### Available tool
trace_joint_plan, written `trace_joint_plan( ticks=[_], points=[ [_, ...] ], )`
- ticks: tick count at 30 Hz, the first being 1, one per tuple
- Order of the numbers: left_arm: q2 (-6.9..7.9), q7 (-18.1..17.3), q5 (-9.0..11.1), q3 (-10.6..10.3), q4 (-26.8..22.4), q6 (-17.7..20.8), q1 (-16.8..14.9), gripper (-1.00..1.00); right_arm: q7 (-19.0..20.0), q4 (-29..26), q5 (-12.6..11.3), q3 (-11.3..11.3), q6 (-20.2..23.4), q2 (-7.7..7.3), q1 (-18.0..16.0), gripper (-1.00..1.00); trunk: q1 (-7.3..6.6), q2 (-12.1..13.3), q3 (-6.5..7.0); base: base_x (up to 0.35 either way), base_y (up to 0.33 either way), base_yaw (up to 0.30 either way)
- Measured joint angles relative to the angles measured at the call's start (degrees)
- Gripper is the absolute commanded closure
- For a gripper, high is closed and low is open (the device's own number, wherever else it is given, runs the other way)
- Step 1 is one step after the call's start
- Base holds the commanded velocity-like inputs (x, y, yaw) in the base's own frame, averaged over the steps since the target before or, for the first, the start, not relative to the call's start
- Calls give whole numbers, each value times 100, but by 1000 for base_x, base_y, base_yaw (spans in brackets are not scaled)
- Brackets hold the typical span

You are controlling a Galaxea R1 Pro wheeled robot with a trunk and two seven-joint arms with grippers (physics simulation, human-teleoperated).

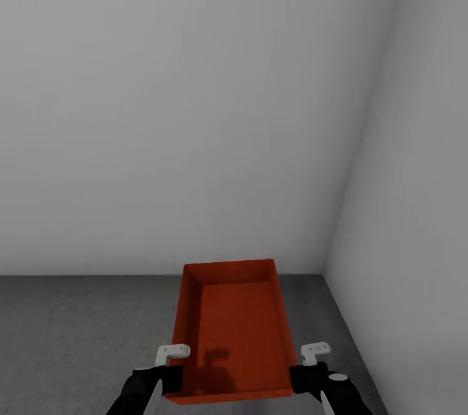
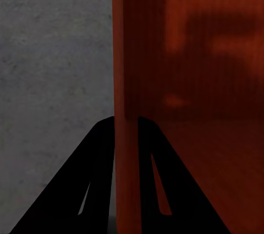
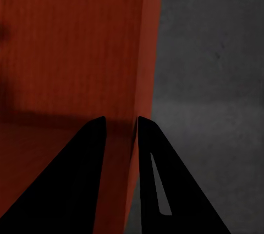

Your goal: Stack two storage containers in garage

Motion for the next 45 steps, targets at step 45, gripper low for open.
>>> trace_joint_plan(
  ticks=[45],
  points=[
    [-10, 2, -14, 3, -4, -3, -1, 100, 6, -4, -5, 0, -3, -8, -1, 100, 879, -1607, -1104, 0, 0, 0]
  ],
)
